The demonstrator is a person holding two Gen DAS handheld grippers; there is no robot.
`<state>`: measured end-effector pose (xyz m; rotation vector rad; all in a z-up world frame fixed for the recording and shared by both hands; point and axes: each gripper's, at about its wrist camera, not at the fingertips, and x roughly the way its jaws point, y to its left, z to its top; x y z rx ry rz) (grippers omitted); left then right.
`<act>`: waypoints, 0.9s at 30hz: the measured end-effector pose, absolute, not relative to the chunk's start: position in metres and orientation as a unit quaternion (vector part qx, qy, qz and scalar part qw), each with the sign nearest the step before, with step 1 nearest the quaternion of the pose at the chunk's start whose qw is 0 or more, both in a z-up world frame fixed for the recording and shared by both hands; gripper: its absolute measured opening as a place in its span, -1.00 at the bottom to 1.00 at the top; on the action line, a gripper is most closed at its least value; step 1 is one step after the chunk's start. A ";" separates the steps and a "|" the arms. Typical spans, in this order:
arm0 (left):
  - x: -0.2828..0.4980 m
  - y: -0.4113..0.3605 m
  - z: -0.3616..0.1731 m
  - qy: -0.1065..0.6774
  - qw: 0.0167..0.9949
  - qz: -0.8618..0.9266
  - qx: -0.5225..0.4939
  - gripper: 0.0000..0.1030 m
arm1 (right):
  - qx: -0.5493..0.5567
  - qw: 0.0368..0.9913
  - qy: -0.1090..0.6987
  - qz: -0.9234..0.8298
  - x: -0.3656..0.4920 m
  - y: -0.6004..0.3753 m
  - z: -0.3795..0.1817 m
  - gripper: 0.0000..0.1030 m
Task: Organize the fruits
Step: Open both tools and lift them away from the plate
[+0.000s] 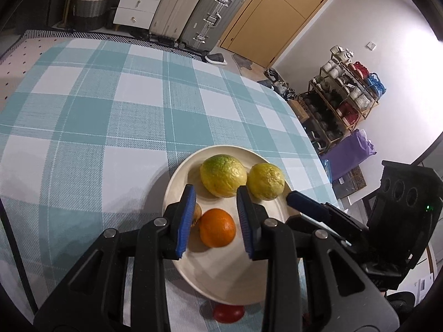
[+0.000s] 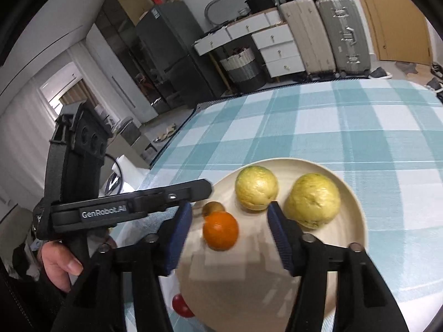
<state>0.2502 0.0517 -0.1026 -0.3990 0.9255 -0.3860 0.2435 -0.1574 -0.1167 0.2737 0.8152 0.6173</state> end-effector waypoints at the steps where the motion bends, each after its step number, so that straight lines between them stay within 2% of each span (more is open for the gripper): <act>1: 0.246 0.052 -0.100 0.439 0.859 -0.183 -0.189 -0.46 | 0.132 0.865 0.386 0.292 0.241 -0.161 -0.116 0.28; 6: 0.227 0.053 -0.090 0.431 0.866 -0.177 -0.181 -0.30 | 0.136 0.871 0.381 0.278 0.230 -0.173 -0.112 0.28; 14: 0.194 0.050 -0.077 0.419 0.880 -0.162 -0.156 -0.13 | 0.136 0.881 0.367 0.267 0.211 -0.181 -0.103 0.49; 19: 0.176 0.046 -0.076 0.416 0.884 -0.153 -0.147 0.19 | 0.132 0.887 0.357 0.263 0.197 -0.184 -0.096 0.67; 21: 0.168 0.046 -0.078 0.418 0.884 -0.149 -0.145 0.29 | 0.132 0.888 0.352 0.263 0.191 -0.185 -0.094 0.68; 26: 0.149 0.046 -0.082 0.423 0.883 -0.144 -0.141 0.44 | 0.130 0.893 0.345 0.259 0.174 -0.188 -0.089 0.90; 27: 0.147 0.046 -0.084 0.424 0.883 -0.145 -0.142 0.53 | 0.130 0.894 0.343 0.259 0.171 -0.188 -0.089 0.91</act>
